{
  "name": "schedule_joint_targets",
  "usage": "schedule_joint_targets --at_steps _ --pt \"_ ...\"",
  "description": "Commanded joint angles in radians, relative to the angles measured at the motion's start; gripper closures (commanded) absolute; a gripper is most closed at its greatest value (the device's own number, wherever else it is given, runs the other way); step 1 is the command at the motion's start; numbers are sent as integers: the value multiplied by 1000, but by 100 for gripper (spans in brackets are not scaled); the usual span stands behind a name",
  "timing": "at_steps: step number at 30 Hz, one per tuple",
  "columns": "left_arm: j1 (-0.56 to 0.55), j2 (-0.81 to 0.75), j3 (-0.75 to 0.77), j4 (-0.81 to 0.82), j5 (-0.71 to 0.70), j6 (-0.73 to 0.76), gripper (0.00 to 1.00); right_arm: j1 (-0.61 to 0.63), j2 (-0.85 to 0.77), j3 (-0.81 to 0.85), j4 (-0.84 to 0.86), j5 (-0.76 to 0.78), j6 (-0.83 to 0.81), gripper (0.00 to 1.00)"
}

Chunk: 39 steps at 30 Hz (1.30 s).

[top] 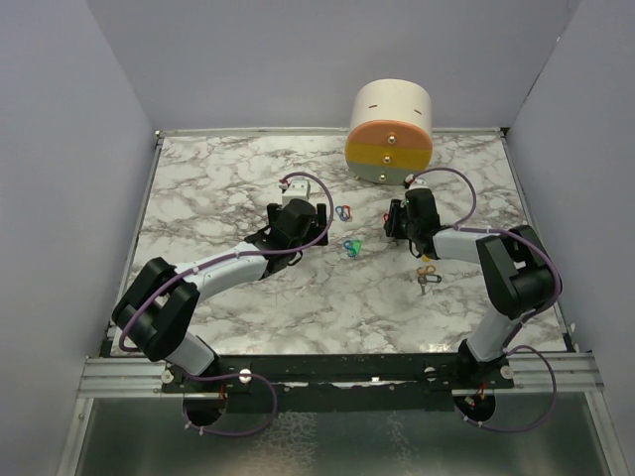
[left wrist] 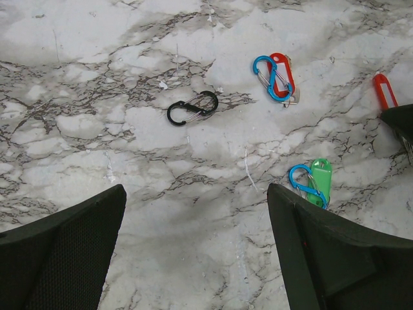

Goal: Put the keys on the keyring

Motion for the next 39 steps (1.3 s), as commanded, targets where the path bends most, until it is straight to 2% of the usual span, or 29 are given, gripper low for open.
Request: schedule_joint_targets --at_steps 1,3,9,15,24,37,38,39 --pt "5 4 0 22 -14 -3 7 -6 18 6 19 -35 0 67" --pt "5 3 -1 20 -15 -3 7 -7 14 -2 19 -34 0 71" --pt "6 7 1 22 -13 -5 7 -7 -7 -13 18 -26 0 92" --pt "6 10 2 22 -12 -6 8 -7 -27 -24 26 -21 -2 99" --pt "6 16 4 24 -11 -7 7 -7 -141 -113 121 -20 -10 99" --pt "6 13 4 22 -8 -8 7 -6 -190 -147 112 -28 -5 99" --pt "5 12 5 21 -9 -6 7 -6 -189 -143 101 -21 -3 98" --pt "6 12 4 21 -9 -7 7 -6 -185 -135 81 -8 2 93"
